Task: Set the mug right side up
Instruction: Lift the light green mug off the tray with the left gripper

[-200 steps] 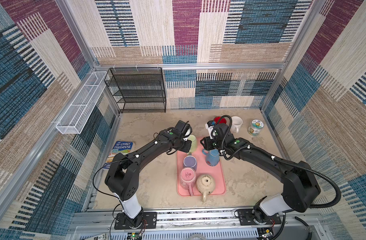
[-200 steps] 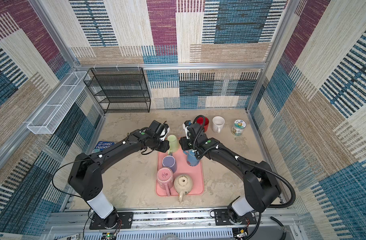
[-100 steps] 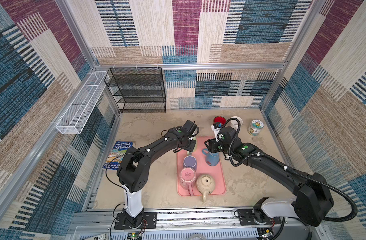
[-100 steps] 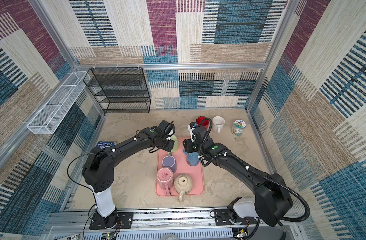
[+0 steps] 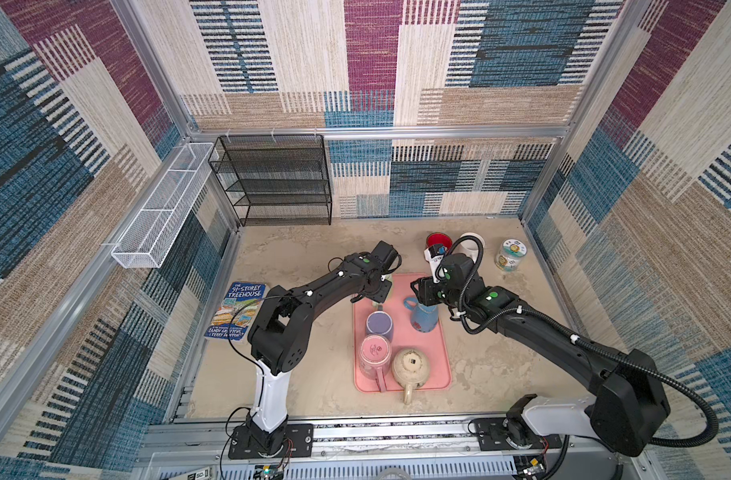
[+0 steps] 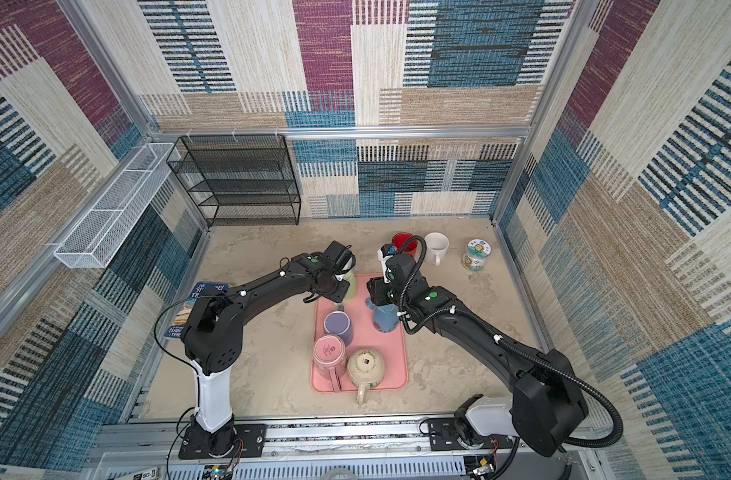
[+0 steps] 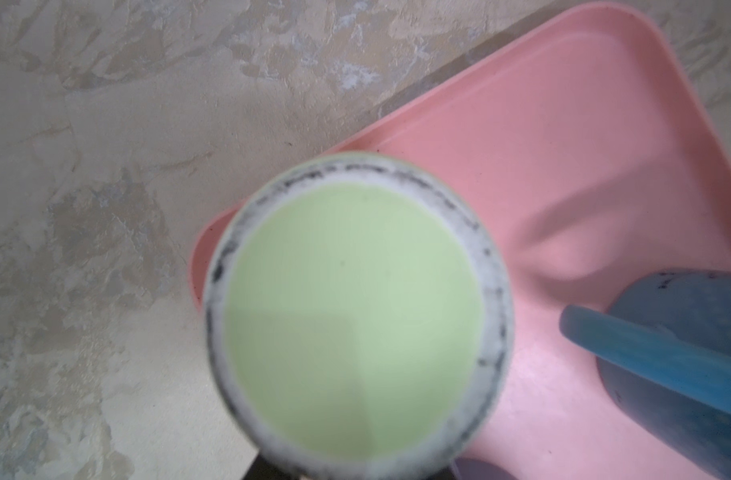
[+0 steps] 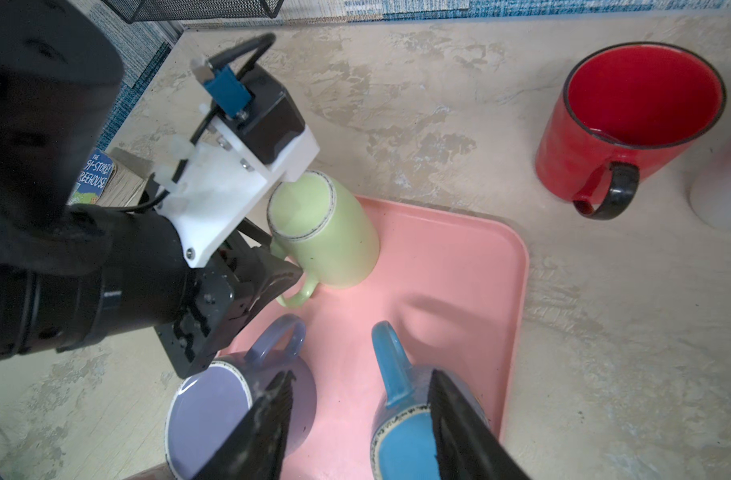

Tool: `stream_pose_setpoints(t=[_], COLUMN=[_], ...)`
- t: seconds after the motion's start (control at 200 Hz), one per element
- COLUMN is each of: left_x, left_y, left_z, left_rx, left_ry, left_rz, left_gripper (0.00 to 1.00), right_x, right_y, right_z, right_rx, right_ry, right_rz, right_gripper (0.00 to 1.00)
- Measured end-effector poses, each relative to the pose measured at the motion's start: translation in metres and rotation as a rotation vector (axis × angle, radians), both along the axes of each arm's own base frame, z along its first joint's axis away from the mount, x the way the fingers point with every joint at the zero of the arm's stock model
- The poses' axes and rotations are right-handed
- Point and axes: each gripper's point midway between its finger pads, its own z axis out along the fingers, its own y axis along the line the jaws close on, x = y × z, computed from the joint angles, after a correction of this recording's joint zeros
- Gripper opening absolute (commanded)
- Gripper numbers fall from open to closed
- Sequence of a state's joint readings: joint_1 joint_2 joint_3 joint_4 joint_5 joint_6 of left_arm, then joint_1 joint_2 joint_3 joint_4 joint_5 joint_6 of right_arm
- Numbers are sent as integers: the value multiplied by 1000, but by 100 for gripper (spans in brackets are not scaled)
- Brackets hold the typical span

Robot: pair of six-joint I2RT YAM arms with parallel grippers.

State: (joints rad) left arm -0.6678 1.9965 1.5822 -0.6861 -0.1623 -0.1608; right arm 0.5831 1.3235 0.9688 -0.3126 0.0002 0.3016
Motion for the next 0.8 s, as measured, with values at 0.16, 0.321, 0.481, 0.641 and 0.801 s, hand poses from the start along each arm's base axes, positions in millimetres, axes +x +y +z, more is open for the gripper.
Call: stream_pose_setpoints(t=[0.16,0.321,0.481,0.641,0.801], left_x=[6,6,7,7,9], left_y=[-1,-1,-1,-1,-1], left_z=[0,-4,-5,-7,-6], left_rx=[14,33,42,51,55], left_ry=[-11,1,6,13,8], left_rz=[-1,-7,-14,-22,-38], left_gripper=[30,31,30,17,7], right_x=[1,1,0,-1,-1], right_y=[0,0,-2,-2,-3], right_z=[3,3,2,2,1], right_rx=[1,-3,-20,-27,-27], right_ry=[-7,-7,-2,0,1], right_rz=[-2,0,2,4,4], right_gripper=[56,55,55,55,55])
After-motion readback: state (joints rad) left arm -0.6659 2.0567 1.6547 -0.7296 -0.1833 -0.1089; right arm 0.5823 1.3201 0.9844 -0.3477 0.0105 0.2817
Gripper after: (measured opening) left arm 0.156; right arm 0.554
